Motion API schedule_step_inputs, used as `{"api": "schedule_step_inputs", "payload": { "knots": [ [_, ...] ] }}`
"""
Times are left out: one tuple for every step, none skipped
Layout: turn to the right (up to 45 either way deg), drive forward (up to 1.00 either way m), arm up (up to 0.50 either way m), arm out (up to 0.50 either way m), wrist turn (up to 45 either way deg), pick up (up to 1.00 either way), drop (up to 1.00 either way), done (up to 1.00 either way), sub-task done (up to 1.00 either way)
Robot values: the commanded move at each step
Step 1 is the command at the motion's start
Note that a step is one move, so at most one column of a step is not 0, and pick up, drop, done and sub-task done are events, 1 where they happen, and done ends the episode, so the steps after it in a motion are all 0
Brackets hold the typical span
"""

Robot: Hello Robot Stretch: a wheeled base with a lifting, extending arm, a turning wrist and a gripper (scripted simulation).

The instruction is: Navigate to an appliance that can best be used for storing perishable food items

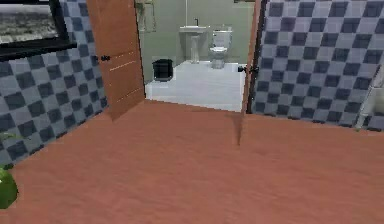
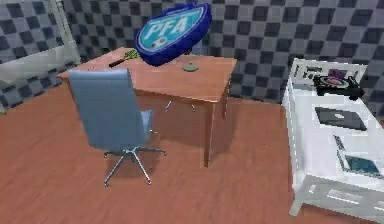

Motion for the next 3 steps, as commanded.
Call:
{"api": "schedule_step_inputs", "payload": {
  "knots": [
    [0.0,1.0,0.0,0.0,0.0,0.0,0.0,0.0,0.0],
    [0.0,1.0,0.0,0.0,0.0,0.0,0.0,0.0,0.0],
    [-3.0,0.0,0.0,0.0,0.0,0.0,0.0,0.0,0.0]
  ]
}}
